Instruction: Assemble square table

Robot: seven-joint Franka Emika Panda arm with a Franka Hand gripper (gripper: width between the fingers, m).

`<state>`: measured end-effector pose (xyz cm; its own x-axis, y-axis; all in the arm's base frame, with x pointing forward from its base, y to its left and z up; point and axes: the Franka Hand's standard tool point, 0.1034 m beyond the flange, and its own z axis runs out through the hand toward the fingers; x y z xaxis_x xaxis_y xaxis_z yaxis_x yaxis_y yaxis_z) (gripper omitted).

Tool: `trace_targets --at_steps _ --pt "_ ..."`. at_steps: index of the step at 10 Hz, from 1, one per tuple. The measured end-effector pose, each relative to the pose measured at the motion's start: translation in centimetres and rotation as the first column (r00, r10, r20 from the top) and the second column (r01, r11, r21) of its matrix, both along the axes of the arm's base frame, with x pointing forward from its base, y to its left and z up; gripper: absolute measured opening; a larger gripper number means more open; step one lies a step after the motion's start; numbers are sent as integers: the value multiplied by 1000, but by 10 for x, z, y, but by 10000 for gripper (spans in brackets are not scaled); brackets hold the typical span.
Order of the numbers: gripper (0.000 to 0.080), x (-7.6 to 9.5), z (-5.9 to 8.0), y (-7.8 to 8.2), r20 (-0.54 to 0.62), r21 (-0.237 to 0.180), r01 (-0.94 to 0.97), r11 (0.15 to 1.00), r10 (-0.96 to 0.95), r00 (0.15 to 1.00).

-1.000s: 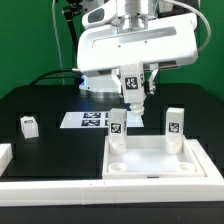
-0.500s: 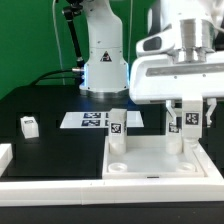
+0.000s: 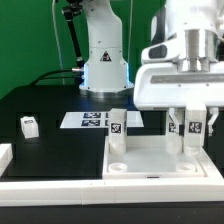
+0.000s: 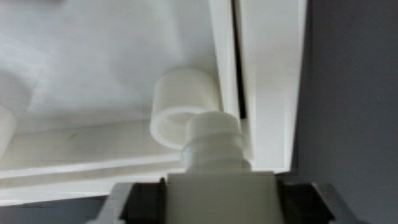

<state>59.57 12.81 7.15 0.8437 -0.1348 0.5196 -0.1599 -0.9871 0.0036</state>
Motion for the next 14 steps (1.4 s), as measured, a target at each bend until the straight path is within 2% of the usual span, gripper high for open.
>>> trace_targets --at_steps 1,2,6,8,11,14 --pt "291 6 -2 -9 12 -19 4 1000 -3 1000" --pt "291 10 -1 -12 22 -22 3 1000 -3 1000" --pt "291 13 1 -16 41 -23 5 1000 -4 999" --pt "291 21 6 -32 48 -33 8 999 -6 999" --pt "291 28 8 -38 48 -34 14 999 -12 999" --pt "291 21 -6 -24 34 -34 -9 999 10 999"
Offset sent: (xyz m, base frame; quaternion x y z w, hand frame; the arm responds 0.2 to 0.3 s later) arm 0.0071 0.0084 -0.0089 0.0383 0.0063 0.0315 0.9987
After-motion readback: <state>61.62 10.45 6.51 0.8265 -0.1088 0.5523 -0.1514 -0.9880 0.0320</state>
